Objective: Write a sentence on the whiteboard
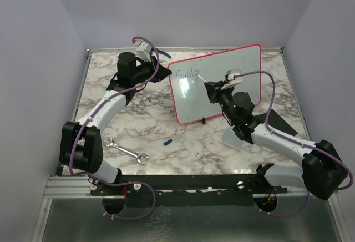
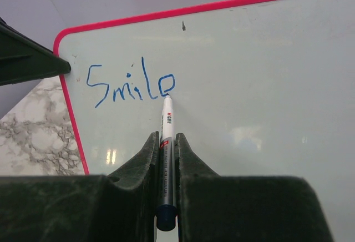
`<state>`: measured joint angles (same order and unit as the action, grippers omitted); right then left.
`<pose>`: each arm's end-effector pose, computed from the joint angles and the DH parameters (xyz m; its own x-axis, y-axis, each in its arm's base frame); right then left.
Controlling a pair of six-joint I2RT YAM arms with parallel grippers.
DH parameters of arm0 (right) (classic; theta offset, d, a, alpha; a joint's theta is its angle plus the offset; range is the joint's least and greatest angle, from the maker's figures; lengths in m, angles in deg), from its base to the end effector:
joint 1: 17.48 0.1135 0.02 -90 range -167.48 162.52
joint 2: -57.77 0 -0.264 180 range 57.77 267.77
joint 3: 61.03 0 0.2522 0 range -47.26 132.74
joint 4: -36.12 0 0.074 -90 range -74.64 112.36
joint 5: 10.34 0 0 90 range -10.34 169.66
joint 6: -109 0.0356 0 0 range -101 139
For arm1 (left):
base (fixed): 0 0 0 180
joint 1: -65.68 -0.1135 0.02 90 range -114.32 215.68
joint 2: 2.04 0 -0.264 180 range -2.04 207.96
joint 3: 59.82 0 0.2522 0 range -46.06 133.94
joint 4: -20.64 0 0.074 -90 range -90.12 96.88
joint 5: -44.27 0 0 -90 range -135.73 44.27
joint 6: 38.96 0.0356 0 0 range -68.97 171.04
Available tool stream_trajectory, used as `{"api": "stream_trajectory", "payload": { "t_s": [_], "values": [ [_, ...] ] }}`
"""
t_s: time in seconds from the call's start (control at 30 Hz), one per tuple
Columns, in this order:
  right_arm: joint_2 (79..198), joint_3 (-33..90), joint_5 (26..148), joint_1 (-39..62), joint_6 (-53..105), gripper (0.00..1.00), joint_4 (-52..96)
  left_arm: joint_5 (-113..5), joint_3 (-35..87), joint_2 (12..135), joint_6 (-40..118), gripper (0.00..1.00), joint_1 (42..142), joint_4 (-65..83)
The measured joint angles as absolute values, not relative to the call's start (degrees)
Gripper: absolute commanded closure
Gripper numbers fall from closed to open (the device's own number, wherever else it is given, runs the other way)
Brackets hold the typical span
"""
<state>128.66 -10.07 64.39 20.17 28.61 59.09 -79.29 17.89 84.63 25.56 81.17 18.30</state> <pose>0.2265 0.1629 0.2827 -0.0222 0.1863 -0.9822 -0.3827 0.9061 0.1805 0.3373 -0.1139 0.3175 -0.4909 -0.2359 -0.8386 0.5913 0.6167 -0.5196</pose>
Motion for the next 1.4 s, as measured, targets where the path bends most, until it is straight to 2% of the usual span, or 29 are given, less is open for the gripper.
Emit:
{"api": "stream_trajectory", "payload": {
  "t_s": [0.9,1.4],
  "values": [
    [128.07,-10.07,61.97,20.17,28.44,1.0,58.66,-79.27,17.89,84.63,25.56,0.94,81.17,18.32],
    [120.64,-10.27,64.09,19.86,27.28,1.0,52.45,-79.16,17.89,84.63,25.63,0.97,81.17,18.28]
  ]
}}
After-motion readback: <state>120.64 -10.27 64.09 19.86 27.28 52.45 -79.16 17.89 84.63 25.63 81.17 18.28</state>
